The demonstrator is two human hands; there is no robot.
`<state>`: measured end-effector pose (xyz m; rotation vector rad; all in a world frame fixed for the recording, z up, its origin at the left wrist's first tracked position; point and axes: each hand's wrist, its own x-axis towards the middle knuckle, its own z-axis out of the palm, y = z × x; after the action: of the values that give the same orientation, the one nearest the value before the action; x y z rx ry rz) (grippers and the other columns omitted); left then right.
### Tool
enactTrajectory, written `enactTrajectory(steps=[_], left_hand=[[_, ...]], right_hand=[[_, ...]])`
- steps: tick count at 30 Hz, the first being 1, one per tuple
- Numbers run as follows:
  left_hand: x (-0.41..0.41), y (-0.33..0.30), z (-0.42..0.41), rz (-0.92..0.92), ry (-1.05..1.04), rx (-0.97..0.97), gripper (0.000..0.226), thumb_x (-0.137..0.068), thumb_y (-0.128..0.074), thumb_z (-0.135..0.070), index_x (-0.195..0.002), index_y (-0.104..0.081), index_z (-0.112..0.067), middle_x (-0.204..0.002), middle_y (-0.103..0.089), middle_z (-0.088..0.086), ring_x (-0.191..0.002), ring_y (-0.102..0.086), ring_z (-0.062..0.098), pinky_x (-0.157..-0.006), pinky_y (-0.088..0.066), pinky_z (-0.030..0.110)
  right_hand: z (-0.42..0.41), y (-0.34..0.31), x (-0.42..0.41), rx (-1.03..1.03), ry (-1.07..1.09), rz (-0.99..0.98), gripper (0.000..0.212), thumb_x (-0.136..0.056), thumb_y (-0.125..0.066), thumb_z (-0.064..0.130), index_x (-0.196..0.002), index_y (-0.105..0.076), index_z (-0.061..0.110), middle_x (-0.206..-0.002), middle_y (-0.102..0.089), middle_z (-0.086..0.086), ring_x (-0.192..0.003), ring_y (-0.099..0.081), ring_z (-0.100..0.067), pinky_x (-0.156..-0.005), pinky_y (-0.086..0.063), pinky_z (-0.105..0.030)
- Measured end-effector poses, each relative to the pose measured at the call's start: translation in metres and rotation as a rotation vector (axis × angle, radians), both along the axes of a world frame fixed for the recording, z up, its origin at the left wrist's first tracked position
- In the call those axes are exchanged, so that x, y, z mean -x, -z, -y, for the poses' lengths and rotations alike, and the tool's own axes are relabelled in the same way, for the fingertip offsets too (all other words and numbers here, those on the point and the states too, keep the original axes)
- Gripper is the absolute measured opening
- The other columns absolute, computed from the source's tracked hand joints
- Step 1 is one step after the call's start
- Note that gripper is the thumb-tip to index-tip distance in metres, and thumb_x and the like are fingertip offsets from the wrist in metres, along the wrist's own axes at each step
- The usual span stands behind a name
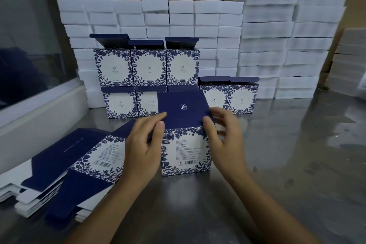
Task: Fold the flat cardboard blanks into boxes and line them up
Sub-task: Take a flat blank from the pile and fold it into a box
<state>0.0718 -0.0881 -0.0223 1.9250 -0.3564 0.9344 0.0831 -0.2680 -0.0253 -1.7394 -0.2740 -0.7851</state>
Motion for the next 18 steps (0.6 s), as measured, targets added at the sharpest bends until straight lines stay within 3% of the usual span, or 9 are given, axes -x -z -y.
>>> enactTrajectory(steps=[2,4,9,18], left_hand=[[0.0,0.001,-0.001,0.04,-0.038,-0.088,0.033,-0.099,-0.046,-0.03,-0.121,-0.067,-0.018,-0.115,-0.061,-0.006,-0.105,-0.053,-0.008,-0.089,-0.033,0.002],[0.0,0.004,-0.002,0.076,-0.081,-0.154,0.037,-0.1,-0.044,-0.033,-0.121,-0.067,-0.014,-0.116,-0.061,-0.002,-0.103,-0.053,-0.002,-0.086,-0.036,0.004],[0.004,0.01,0.003,0.198,-0.165,-0.327,0.038,-0.1,-0.045,-0.031,-0.124,-0.068,-0.012,-0.119,-0.061,0.005,-0.096,-0.058,0.008,-0.067,-0.049,0.021],[0.004,0.008,0.01,0.146,-0.12,-0.248,0.038,-0.098,-0.044,-0.032,-0.117,-0.07,-0.012,-0.114,-0.061,0.006,-0.098,-0.058,0.007,-0.073,-0.048,0.021]], right_hand=[[0.0,0.002,0.001,0.195,0.129,0.137,0.025,-0.099,-0.056,0.038,-0.113,-0.068,0.021,-0.124,-0.053,0.002,-0.118,-0.052,-0.006,-0.097,-0.048,-0.031],[-0.002,0.001,0.002,0.317,0.213,0.241,0.028,-0.097,-0.056,0.035,-0.108,-0.073,0.017,-0.127,-0.054,-0.005,-0.12,-0.052,-0.02,-0.095,-0.048,-0.043],[-0.018,0.001,0.01,0.594,0.284,0.346,0.022,-0.096,-0.062,0.035,-0.112,-0.075,0.028,-0.135,-0.057,-0.008,-0.122,-0.054,-0.025,-0.095,-0.039,-0.05],[-0.026,0.001,0.01,0.494,0.174,0.273,0.019,-0.096,-0.063,0.035,-0.109,-0.076,0.027,-0.125,-0.058,-0.003,-0.115,-0.056,-0.024,-0.088,-0.045,-0.049]])
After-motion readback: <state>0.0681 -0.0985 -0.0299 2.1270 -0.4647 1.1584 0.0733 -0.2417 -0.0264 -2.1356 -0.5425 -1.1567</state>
